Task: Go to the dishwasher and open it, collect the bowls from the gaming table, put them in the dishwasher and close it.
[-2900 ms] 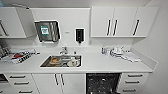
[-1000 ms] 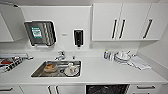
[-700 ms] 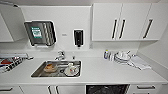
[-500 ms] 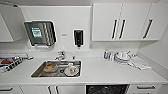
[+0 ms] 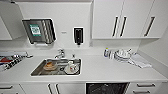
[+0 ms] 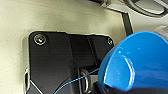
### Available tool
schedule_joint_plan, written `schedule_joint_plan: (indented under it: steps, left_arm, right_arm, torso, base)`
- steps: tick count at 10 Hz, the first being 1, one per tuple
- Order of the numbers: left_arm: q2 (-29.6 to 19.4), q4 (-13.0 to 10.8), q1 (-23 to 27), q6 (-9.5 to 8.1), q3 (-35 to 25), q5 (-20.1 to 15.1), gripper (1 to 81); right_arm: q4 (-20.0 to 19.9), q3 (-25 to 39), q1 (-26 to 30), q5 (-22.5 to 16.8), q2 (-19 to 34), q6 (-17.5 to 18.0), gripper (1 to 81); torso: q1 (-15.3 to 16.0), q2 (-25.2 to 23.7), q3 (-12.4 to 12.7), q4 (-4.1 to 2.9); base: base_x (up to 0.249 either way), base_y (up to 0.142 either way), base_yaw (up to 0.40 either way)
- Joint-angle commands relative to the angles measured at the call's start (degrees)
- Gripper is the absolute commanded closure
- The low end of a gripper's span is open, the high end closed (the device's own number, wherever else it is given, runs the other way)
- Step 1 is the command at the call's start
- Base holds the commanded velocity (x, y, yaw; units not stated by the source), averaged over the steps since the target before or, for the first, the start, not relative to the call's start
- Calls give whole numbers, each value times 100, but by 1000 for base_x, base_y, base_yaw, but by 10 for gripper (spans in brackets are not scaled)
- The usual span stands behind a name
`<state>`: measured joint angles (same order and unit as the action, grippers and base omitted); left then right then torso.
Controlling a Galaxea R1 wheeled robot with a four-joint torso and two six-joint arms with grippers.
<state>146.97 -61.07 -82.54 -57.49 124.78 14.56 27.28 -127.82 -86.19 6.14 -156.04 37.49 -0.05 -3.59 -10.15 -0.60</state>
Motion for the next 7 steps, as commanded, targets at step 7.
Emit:
schedule_joint_plan:
  steps: [7]
  left_arm:
    - [-1537,16,1901,-192,-3863,-1938,811]
  right_arm:
    - [102,197,281,-149,141,-4,811]
  torso:
    - [8,5,-1614,0]
  base:
    - [0,0,0]
